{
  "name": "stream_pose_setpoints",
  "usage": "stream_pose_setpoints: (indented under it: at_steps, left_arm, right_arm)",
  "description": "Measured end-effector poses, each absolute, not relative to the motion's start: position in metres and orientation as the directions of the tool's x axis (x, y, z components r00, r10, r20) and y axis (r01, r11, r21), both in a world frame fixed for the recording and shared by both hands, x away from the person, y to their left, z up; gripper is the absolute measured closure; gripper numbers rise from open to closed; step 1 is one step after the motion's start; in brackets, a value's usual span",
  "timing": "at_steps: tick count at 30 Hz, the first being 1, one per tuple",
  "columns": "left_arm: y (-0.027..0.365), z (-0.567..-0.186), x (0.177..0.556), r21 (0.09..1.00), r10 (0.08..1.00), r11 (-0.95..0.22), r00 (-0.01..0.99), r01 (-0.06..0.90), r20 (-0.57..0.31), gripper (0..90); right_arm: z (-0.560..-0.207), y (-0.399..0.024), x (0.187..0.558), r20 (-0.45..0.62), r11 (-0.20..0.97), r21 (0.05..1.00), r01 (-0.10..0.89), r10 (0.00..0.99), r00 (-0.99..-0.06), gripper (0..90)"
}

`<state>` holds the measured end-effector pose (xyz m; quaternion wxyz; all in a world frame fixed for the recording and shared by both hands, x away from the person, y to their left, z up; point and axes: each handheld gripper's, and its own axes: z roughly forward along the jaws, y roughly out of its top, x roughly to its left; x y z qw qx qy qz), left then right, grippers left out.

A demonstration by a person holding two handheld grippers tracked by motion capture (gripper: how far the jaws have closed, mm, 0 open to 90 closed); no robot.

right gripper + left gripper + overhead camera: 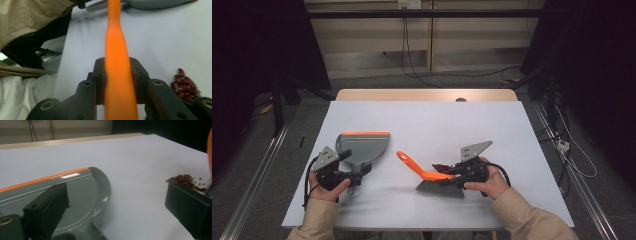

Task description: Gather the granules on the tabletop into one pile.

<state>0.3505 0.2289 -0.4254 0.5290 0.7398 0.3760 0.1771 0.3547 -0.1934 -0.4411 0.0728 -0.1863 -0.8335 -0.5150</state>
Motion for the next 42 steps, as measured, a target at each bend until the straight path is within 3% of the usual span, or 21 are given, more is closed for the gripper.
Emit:
stream_pose_setpoints:
  at_steps: [16, 32, 37, 42]
  left_arm:
    - [0.229, -0.426, 0.352, 0.917, 0.744, -0.151, 0.653, 0.37, -0.141, 4.9]
    - [0.23, -0.426, 0.351, 0.917, 0.743, -0.157, 0.655, 0.368, -0.136, 4.9]
    - [0.23, -0.425, 0.35, 0.917, 0.743, -0.157, 0.656, 0.366, -0.134, 4.9]
    - [0.229, -0.424, 0.35, 0.92, 0.741, -0.153, 0.658, 0.362, -0.136, 4.9]
  right_arm:
    - [-0.443, -0.196, 0.39, 0.254, 0.405, 0.845, 0.348, 0.268, -0.929, 71.0]
    - [-0.427, -0.193, 0.396, 0.224, 0.352, 0.876, 0.331, 0.311, -0.924, 71.0]
    - [-0.409, -0.203, 0.382, 0.189, 0.297, 0.884, 0.361, 0.478, -0.858, 71.0]
    - [-0.402, -0.217, 0.362, 0.115, 0.253, 0.884, 0.392, 0.696, -0.708, 71.0]
